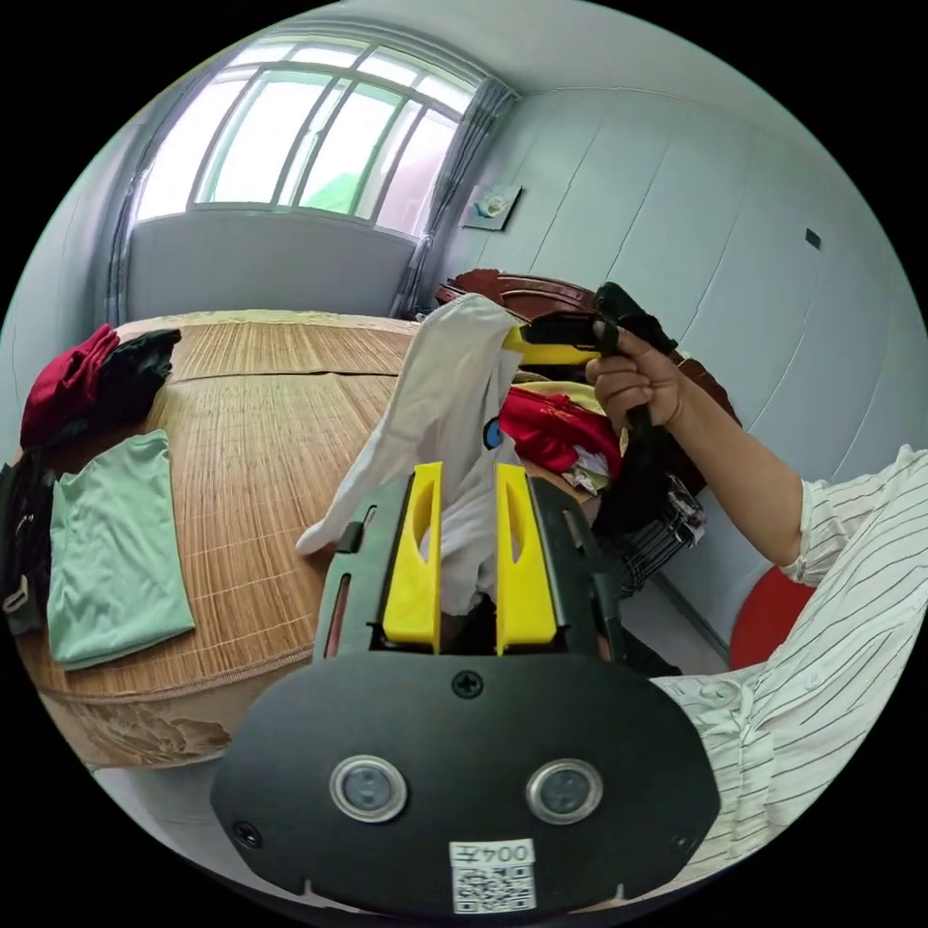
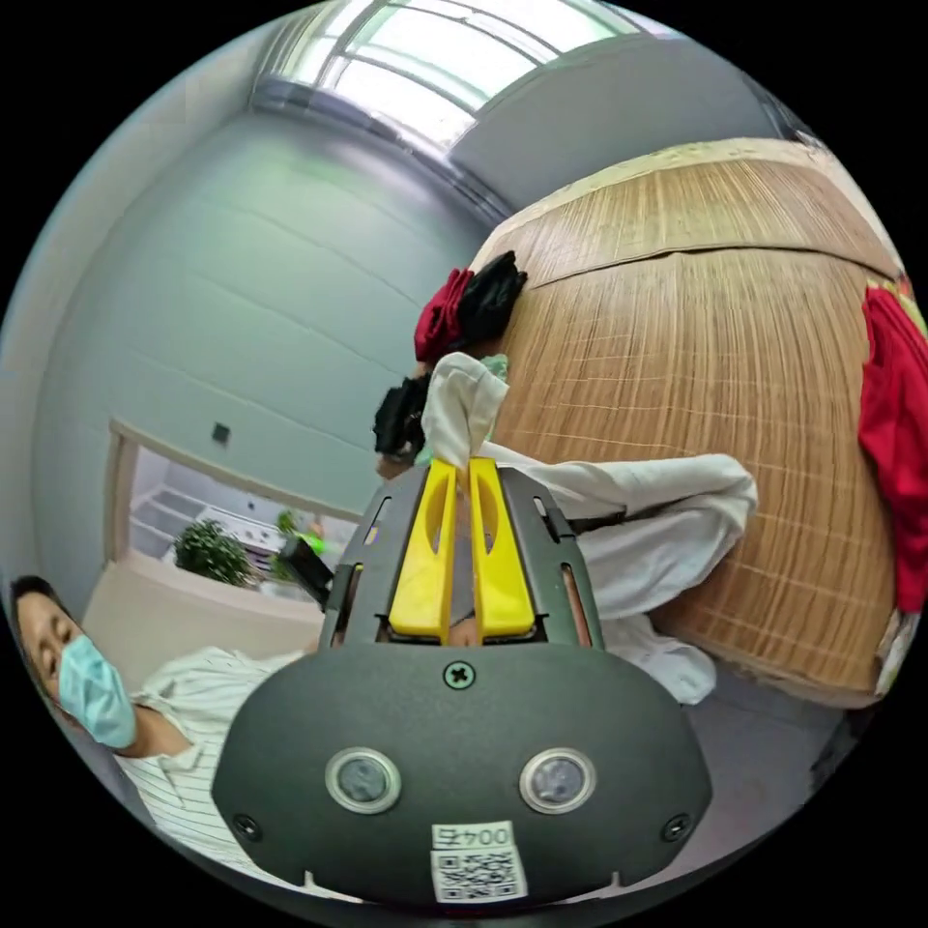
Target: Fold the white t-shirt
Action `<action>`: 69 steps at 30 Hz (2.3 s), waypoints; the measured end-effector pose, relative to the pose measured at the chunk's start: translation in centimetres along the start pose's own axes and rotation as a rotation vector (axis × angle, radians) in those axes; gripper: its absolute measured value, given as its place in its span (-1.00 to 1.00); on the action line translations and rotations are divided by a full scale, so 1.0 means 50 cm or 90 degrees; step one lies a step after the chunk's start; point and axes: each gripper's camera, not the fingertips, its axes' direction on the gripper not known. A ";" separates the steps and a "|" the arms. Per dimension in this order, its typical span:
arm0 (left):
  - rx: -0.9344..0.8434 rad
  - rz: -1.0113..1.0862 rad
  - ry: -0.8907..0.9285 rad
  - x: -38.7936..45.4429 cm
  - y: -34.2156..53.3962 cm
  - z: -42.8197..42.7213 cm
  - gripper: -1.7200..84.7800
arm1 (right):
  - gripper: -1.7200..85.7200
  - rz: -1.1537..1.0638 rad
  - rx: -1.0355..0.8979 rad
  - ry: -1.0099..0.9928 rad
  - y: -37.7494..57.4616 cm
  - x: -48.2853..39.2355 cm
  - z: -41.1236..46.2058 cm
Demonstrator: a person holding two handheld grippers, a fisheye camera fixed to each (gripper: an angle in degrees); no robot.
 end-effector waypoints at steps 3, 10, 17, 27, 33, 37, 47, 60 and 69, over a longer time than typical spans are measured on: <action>-0.024 0.065 -0.045 0.064 -0.012 0.048 -0.47 | -0.89 0.036 0.036 -0.046 0.009 -0.008 -0.033; -0.082 0.092 -0.183 0.099 0.000 0.110 -0.80 | -0.88 0.062 0.110 -0.090 0.003 -0.033 -0.103; 0.063 0.045 -0.028 -0.025 -0.046 -0.127 -0.93 | -0.88 0.117 0.261 -0.092 0.014 0.065 -0.303; 0.187 -0.118 0.115 -0.246 -0.022 -0.338 -0.95 | -0.89 0.184 0.347 -0.150 0.116 0.172 -0.405; 0.215 -0.148 0.112 -0.337 0.020 -0.424 -0.94 | -0.89 0.276 0.451 -0.150 0.234 0.267 -0.462; 0.225 -0.263 0.053 -0.436 0.057 -0.449 -0.93 | -0.89 0.349 0.531 -0.112 0.308 0.326 -0.487; -0.136 -0.253 -0.100 -0.480 -0.014 -0.128 -0.91 | -0.86 0.403 0.439 -0.059 0.280 0.435 -0.359; 0.027 -0.231 0.054 -0.496 -0.046 -0.156 -0.71 | -0.81 0.255 0.299 0.209 0.287 0.332 -0.372; 0.067 -0.168 -0.070 -0.482 -0.054 -0.193 -0.92 | -0.98 0.147 0.259 0.207 0.359 0.258 -0.290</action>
